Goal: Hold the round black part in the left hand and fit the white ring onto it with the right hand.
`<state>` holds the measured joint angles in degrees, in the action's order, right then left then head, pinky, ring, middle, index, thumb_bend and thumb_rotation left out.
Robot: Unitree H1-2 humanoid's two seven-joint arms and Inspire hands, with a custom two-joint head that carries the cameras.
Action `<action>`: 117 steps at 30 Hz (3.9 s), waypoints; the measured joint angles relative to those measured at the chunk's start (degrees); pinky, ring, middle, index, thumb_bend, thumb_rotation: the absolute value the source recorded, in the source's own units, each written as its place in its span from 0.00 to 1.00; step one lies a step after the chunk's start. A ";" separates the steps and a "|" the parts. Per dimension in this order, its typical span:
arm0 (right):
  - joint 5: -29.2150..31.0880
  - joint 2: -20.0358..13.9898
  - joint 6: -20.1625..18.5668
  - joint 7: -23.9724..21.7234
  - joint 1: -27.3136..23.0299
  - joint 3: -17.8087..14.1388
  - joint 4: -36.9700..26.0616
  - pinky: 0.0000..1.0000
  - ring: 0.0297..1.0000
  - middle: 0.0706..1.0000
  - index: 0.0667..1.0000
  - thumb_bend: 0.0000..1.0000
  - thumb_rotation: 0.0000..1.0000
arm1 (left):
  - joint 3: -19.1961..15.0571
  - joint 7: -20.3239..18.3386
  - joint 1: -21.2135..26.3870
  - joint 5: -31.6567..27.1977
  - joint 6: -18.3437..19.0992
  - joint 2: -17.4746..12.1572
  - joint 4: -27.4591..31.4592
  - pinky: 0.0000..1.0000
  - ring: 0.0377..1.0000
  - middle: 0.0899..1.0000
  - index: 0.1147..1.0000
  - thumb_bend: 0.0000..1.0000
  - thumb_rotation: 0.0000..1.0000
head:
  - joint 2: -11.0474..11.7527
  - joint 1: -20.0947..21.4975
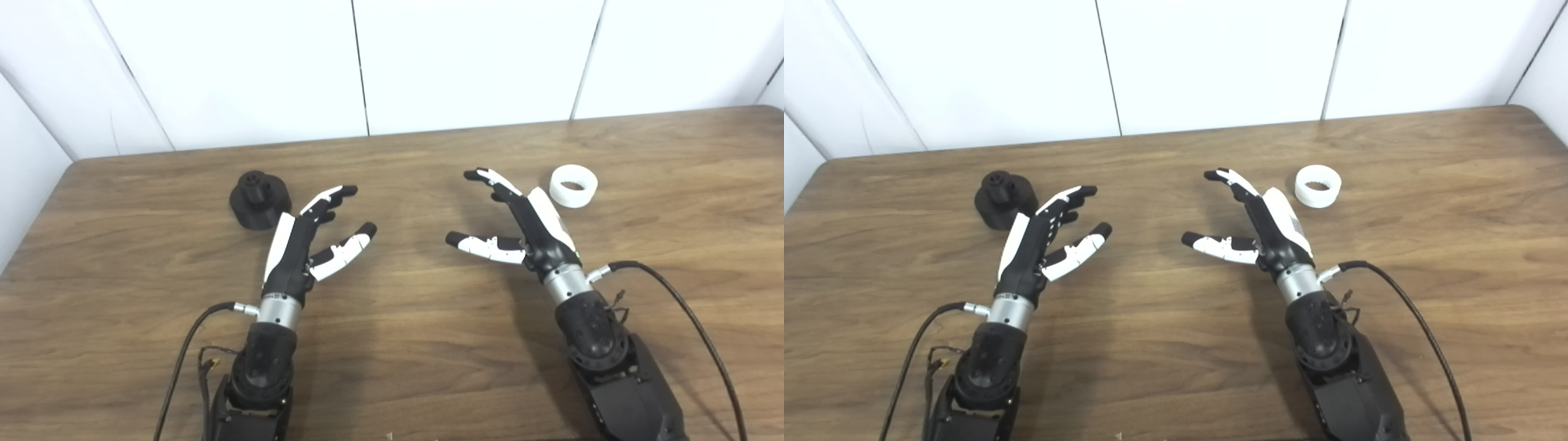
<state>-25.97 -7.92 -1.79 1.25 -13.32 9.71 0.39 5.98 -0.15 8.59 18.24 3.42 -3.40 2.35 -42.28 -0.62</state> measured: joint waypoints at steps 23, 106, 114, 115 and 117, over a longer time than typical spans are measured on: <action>0.18 -0.01 -0.02 -0.23 -0.46 -0.01 0.04 0.86 0.91 0.91 0.84 0.77 0.44 | 0.18 0.24 0.04 1.01 -0.14 -0.38 -0.08 0.86 0.92 0.90 0.78 0.74 0.43 | -0.09 -0.18; 4.53 -4.88 3.73 -1.02 -0.35 -2.82 1.45 0.80 0.87 0.90 0.83 0.76 0.39 | 2.33 4.46 13.82 21.18 16.30 -18.19 -18.88 1.00 1.00 1.00 0.77 1.00 0.56 | 1.76 -15.21; 4.54 -4.90 3.75 -1.02 -0.24 -2.94 1.21 0.79 0.87 0.90 0.84 0.76 0.41 | 4.02 4.06 14.97 21.72 16.33 -18.53 -20.82 1.00 1.00 1.00 0.77 1.00 0.52 | 1.41 -14.59; 4.50 -4.93 3.75 -1.01 -0.20 -2.95 1.15 0.79 0.87 0.90 0.84 0.77 0.41 | 4.24 4.06 14.98 21.78 16.37 -18.53 -21.04 1.00 1.00 1.00 0.78 1.00 0.53 | 1.32 -14.50; 4.41 -5.11 3.75 -1.01 0.04 -2.97 0.78 0.78 0.87 0.90 0.83 0.77 0.42 | 4.94 4.08 15.27 22.21 16.47 -18.52 -21.97 1.00 1.00 1.00 0.79 1.00 0.53 | 1.23 -14.41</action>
<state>-21.57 -13.03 1.96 0.24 -13.28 6.74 1.16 10.92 3.93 23.86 40.45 19.89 -21.92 -19.62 -41.04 -15.03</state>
